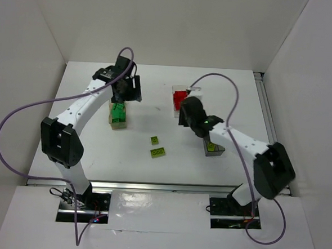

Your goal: Sort the legos into containers by color

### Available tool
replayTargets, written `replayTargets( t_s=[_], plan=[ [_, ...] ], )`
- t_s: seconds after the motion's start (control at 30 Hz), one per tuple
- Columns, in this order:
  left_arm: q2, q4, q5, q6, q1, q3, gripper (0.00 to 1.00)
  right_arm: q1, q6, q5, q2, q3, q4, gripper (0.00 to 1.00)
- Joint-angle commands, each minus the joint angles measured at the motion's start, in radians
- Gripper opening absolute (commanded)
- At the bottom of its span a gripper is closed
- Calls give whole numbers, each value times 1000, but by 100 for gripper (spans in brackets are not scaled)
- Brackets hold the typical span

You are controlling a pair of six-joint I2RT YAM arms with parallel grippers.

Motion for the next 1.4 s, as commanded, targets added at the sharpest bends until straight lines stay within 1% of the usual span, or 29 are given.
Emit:
replayTargets(
  t_s=[0.0,0.07,0.13,0.23,0.3,0.33,0.43,0.47,0.5,0.57,0.6,0.63,0.67,0.7,0.73,0.77,0.8,0.83,0.87,0.9,0.93,0.97,1.03,1.07,1.23,1.33,1.37],
  plan=[
    [-64,-17,24,-45,-77,-73,85,-101,86,91,-159,-76,-65,31],
    [-74,5,3,-73,-140,-141,85,-165,97,82,-219,-119,-118,32],
    [-74,5,-14,-105,-164,-184,85,-205,108,81,-247,-144,-138,32],
    [-74,14,-14,-116,-186,-193,85,-268,140,81,-258,-173,-150,34],
    [-74,3,-23,-116,-198,-180,85,-281,158,132,-258,-184,-162,34],
    [-86,-9,-48,-116,-209,-179,85,-291,167,146,-247,-184,-173,36],
    [-110,-9,-71,-116,-209,-158,87,-305,155,146,-236,-184,-162,60],
    [-111,-21,-71,-116,-209,-146,87,-305,155,120,-236,-184,-162,76],
    [-111,-32,-80,-125,-209,-146,87,-305,138,111,-236,-173,-162,80],
    [-121,-46,-89,-125,-209,-132,88,-269,102,111,-248,-146,-162,83],
    [-135,-58,-89,-125,-209,-120,88,-238,82,124,-249,-135,-162,83],
    [-150,-58,-98,-136,-209,-107,89,-168,50,138,-259,-113,-162,83],
    [-161,-58,-99,-136,-209,-107,89,-132,30,138,-259,-103,-162,83],
    [-173,-67,-112,-136,-209,-107,89,-97,11,115,-259,-93,-162,83],
    [-186,-67,-121,-147,-209,-98,89,-31,0,91,-233,-75,-162,83],
    [-215,-67,-144,-165,-195,-98,89,0,-21,56,-218,-66,-162,83],
    [-232,-76,-154,-165,-186,-107,89,30,-21,-31,-201,-66,-138,83],
    [-248,-76,-154,-179,-168,-107,89,56,-21,-75,-181,-55,-124,83],
    [-279,-76,-193,-191,-168,-116,89,111,-32,-125,-128,-32,-98,89],
    [-291,-87,-213,-191,-168,-117,89,139,-23,-117,-99,-32,-89,93],
    [-304,-87,-230,-191,-168,-117,89,165,-9,-103,-68,-6,-89,94],
    [-313,-99,-240,-191,-168,-117,89,213,3,-103,-4,9,-76,97],
    [-327,-100,-240,-191,-158,-117,89,251,15,-81,59,61,-50,98],
    [-327,-100,-240,-191,-148,-126,89,279,16,-81,117,80,-40,100],
    [-327,-100,-230,-172,-137,-144,89,298,69,-81,270,172,0,100],
    [-318,-100,-221,-172,-128,-155,89,298,98,-25,356,226,-12,95],
    [-318,-100,-221,-172,-128,-164,89,298,98,-12,388,252,-24,90]
  ],
)
